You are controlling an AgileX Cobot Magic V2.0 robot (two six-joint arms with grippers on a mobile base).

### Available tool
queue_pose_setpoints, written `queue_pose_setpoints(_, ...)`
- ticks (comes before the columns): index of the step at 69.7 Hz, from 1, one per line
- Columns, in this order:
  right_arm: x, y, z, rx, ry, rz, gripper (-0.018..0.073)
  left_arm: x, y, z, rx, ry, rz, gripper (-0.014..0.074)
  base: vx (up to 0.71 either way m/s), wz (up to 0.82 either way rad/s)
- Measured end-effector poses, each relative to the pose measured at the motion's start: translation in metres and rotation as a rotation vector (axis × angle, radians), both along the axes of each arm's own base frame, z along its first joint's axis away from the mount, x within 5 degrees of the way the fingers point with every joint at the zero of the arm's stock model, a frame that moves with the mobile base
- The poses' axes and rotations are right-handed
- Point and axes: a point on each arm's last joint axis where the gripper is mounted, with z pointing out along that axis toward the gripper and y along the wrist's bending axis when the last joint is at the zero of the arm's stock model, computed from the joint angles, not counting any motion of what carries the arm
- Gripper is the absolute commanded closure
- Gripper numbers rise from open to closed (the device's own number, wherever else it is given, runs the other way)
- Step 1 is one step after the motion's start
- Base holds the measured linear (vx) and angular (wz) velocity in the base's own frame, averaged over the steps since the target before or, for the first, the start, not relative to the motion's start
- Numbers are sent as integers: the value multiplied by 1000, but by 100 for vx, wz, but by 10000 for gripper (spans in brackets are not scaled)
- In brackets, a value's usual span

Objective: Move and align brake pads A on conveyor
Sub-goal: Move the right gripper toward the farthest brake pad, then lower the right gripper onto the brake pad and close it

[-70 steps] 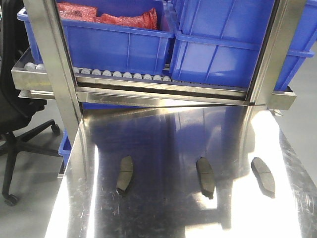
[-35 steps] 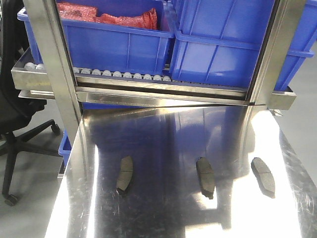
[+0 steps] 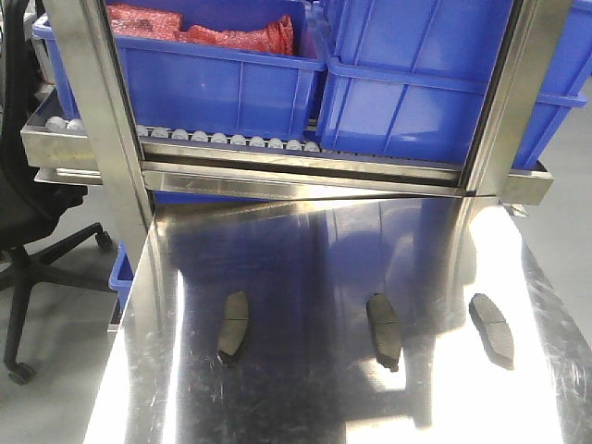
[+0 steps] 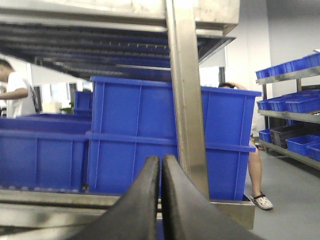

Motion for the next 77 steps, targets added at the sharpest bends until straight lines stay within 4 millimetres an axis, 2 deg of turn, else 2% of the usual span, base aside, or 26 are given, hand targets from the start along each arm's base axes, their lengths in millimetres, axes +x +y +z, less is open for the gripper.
queue_pose_setpoints(11, -5, 2, 20, -27, 80, 16, 563, 0, 0, 0, 0, 0, 0, 603, 0, 0)
queue_pose_setpoints(21, -12, 3, 51, -32, 99, 25, 563, 0, 0, 0, 0, 0, 0, 603, 0, 0)
queue_pose_setpoints(30, -1, 3, 76, -46, 169, 25, 545, 0, 0, 0, 1, 0, 0, 603, 0, 0)
queue_pose_setpoints(36, 13, 4, 91, -51, 270, 31, 496, 0, 0, 0, 1, 0, 0, 603, 0, 0)
queue_pose_setpoints(43, 34, 4, 109, -52, 394, 40, 376, 0, 0, 0, 1, 0, 0, 603, 0, 0)
queue_pose_setpoints(50, 59, 5, 122, -54, 528, 49, 190, 0, 0, 0, 1, 0, 0, 603, 0, 0)
queue_pose_setpoints(55, 77, 5, 127, -54, 619, 55, 18, 0, 0, 0, 1, 0, 0, 603, 0, 0)
queue_pose_setpoints(61, 101, 6, 127, -54, 730, 61, -99, 0, 0, 0, 1, 0, 0, 603, 0, 0)
queue_pose_setpoints(67, 127, 7, 120, -50, 852, 70, -157, 0, 0, 0, 1, 0, 0, 603, 0, 0)
queue_pose_setpoints(77, 175, 9, 102, -25, 1066, 93, -144, 0, 0, 0, 1, 0, 0, 603, 0, 0)
